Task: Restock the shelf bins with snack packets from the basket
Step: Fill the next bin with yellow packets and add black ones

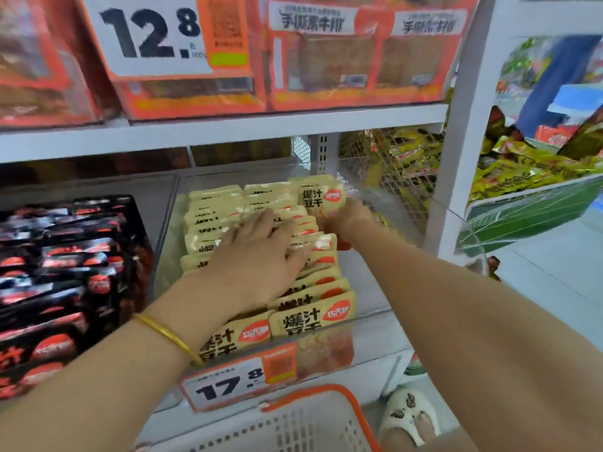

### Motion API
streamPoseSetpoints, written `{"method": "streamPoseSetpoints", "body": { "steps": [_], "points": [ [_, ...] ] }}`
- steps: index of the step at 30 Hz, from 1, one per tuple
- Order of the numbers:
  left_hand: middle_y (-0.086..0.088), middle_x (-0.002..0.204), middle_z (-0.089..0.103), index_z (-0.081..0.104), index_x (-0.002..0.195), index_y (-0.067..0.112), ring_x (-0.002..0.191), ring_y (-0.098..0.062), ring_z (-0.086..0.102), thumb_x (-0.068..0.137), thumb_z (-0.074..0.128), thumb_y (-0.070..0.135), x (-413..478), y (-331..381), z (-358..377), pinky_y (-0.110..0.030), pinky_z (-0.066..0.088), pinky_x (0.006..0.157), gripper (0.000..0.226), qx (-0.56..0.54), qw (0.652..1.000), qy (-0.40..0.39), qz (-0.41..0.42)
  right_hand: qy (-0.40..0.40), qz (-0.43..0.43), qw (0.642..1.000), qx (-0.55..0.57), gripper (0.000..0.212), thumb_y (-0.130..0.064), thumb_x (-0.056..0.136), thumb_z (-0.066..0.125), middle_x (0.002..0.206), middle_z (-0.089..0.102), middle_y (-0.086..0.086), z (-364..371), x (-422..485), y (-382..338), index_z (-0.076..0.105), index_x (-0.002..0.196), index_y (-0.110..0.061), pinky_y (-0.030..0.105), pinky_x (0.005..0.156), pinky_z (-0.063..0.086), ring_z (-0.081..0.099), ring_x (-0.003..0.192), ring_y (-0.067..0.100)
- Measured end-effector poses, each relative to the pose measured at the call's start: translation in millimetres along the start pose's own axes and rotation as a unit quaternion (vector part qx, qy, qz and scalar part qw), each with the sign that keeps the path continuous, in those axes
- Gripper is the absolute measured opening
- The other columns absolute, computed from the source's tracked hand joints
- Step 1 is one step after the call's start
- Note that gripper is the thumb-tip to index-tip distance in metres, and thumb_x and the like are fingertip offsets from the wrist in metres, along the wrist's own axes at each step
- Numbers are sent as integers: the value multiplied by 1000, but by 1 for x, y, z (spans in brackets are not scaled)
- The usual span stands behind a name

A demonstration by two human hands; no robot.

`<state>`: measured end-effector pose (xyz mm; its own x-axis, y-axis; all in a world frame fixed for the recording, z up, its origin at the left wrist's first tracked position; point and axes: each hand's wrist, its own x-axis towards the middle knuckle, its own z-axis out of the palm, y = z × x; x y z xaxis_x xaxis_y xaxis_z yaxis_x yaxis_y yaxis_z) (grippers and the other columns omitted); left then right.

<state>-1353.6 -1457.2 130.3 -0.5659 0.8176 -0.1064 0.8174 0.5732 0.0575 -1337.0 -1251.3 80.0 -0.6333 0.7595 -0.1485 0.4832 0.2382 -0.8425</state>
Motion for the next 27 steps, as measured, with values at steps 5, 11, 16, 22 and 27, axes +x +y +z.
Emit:
{"method": "streamPoseSetpoints", "body": {
  "steps": [5, 11, 16, 22, 27],
  "points": [
    [-1, 158, -18, -7, 150, 32, 145, -17, -16, 96, 11, 56, 1, -3, 4, -39, -7, 118, 61, -5, 1000, 15, 10, 45, 5, 993, -104, 38, -21, 88, 59, 121, 62, 11, 18, 28, 6, 56, 123, -8, 20, 66, 41, 60, 108, 29],
    [-2, 159, -14, -3, 151, 31, 146, -18, -13, 97, 15, 54, 4, -4, 6, -40, -5, 119, 60, -18, 1000, 19, 10, 46, 4, 982, -185, 35, -19, 93, 53, 112, 62, 19, 23, 25, -3, 52, 120, 3, 33, 83, 48, 61, 104, 30],
    [-1, 159, 8, 23, 149, 27, 146, -16, 5, 99, 29, 47, -16, -2, -4, -36, 6, 119, 54, -96, 988, 114, 42, 33, -49, 974, -217, 28, -15, 90, 60, 77, 58, 8, -6, -27, -24, 48, 66, -8, 21, 48, 42, 59, 71, 22],
    [4, 126, 57, 62, 117, 16, 119, -8, 45, 91, 42, 23, -116, 5, 9, -14, 24, 105, 34, -208, 892, 352, 194, 37, -216, 976, -11, 9, -14, 88, 64, 77, 64, 7, -59, -193, -26, 57, 92, -10, 33, 50, 55, 66, 59, 19],
    [-1, 115, 63, 64, 103, 13, 103, -20, 55, 83, 45, 13, -169, -23, 109, -30, 42, 87, 29, -147, 930, 244, 233, -251, -125, 955, -96, 14, -18, 91, 60, 74, 65, 9, 14, -260, 21, 63, 90, -5, 27, 46, 49, 67, 59, 21]
  ]
}}
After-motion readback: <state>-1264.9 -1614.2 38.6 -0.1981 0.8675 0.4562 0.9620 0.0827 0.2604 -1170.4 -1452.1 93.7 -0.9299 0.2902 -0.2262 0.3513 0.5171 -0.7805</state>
